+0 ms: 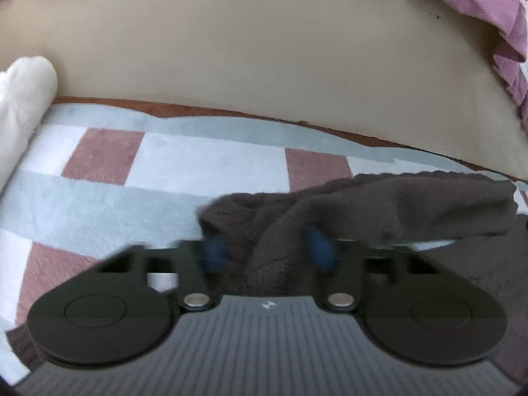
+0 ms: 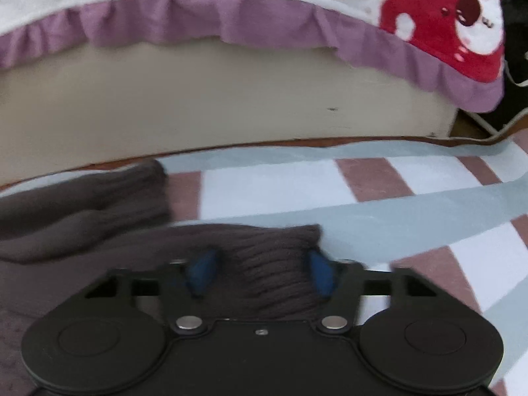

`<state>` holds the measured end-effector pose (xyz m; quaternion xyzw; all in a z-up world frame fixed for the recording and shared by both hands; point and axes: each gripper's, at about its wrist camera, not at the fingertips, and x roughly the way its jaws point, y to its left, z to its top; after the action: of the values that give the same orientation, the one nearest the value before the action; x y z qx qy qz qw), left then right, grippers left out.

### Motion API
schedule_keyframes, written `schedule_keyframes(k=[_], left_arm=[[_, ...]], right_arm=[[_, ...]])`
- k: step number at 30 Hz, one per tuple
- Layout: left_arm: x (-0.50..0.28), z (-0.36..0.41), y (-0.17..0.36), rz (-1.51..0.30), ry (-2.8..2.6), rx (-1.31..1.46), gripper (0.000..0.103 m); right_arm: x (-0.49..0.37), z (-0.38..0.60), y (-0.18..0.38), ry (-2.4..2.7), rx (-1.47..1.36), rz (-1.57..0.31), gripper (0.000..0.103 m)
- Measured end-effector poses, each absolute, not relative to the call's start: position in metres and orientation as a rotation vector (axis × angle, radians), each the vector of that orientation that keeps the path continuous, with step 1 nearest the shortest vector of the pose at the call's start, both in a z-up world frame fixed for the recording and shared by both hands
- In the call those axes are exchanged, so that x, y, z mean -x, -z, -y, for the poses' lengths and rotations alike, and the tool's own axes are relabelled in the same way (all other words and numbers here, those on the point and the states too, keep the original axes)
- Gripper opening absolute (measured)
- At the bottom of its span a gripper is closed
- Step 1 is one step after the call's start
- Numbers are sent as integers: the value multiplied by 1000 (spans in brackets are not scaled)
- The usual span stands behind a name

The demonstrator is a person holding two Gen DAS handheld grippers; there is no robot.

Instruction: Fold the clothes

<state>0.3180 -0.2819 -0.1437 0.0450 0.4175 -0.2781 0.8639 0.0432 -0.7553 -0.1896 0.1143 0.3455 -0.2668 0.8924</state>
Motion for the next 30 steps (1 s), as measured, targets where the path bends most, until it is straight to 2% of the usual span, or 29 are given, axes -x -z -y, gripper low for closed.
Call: schedule_keyframes(k=[1,5,10,13,17,20,21,23,24,25,30], left_arm=[[-311,293,140,-852,559,-196,9],[-270,343,132,-678,473,-577,8],[-271,323,114,-515,281,-471,8],[-283,307,124,-535,250,-406,11],[-299,281,127,-696,260,-252,46],[-295,252,113,-714,274,-178,57],[-292,242,107,-714,278,-165,62],[-284,219,101,-745,259,-171,67],[-279,207,100,-769,251,-173,67],[-272,194,99,-796,246,-174,67],[-239,127,99,-927,222,-159,67]], right_arm=[[-45,749,188,531,-196,-713,10],[-54,719,182,468,-44,-667,9],[-53,721,173,648,36,-663,7],[-47,735,172,744,10,-671,6],[-55,735,183,812,49,-729,6],[-62,732,191,858,80,-779,7],[-61,732,191,872,88,-787,10],[-59,732,187,904,78,-783,33],[-58,732,183,919,50,-767,58],[-57,731,177,917,-19,-740,61],[-63,710,142,681,-367,-599,62]])
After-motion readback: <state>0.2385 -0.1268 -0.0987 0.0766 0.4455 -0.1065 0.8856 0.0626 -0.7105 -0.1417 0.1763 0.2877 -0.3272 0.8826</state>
